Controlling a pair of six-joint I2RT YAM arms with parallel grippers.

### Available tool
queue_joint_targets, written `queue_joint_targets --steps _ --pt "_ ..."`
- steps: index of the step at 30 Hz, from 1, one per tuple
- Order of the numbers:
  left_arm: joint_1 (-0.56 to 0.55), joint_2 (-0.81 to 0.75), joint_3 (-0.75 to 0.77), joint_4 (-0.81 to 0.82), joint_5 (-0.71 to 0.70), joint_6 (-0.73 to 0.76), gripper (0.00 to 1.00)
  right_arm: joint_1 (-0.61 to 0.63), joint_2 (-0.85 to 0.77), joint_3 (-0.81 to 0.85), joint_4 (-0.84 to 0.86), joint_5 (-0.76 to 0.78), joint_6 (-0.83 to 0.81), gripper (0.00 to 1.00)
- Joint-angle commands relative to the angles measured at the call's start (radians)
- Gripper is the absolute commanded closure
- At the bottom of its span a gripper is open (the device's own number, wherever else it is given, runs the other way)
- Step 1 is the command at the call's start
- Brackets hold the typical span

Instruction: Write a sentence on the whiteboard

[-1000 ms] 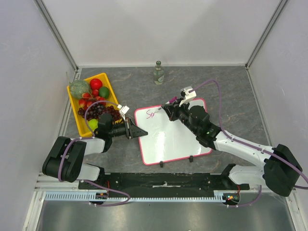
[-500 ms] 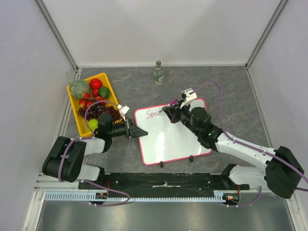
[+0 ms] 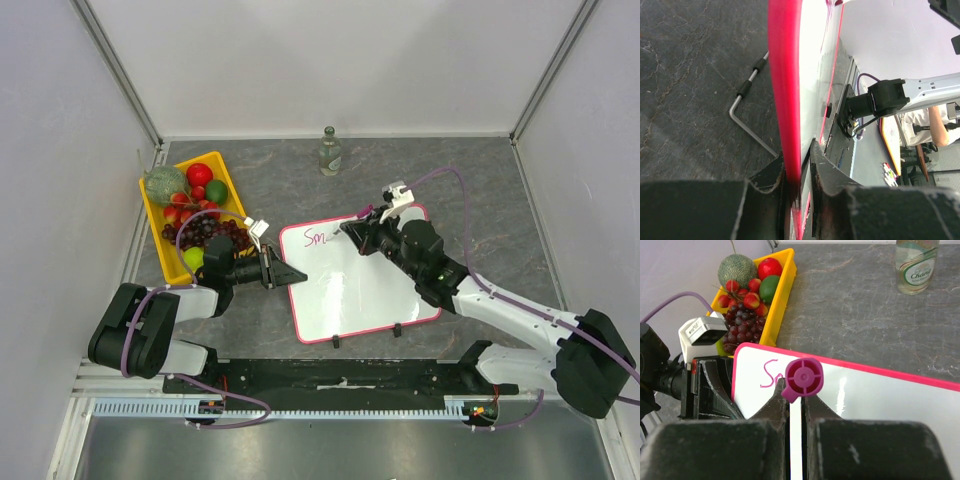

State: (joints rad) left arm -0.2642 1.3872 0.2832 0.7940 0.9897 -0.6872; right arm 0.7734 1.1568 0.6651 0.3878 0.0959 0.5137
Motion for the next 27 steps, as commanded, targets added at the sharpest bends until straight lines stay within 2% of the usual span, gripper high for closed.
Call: queue_joint_targets --steps 1,13,27 --pt "-0.012 0.018 -0.009 -0.067 -0.043 0.117 0.98 -0.025 -0.032 0.067 0.008 -0.038 0.029 1.00" --pt "-0.012 0.019 -0.009 -0.067 -0.043 0.117 0.98 -0.048 0.029 0.073 0.029 -0.036 0.022 1.00" --pt "-0.013 0.018 -0.009 -0.067 -0.043 0.117 0.98 -0.054 0.018 0.013 0.014 -0.045 0.005 1.00"
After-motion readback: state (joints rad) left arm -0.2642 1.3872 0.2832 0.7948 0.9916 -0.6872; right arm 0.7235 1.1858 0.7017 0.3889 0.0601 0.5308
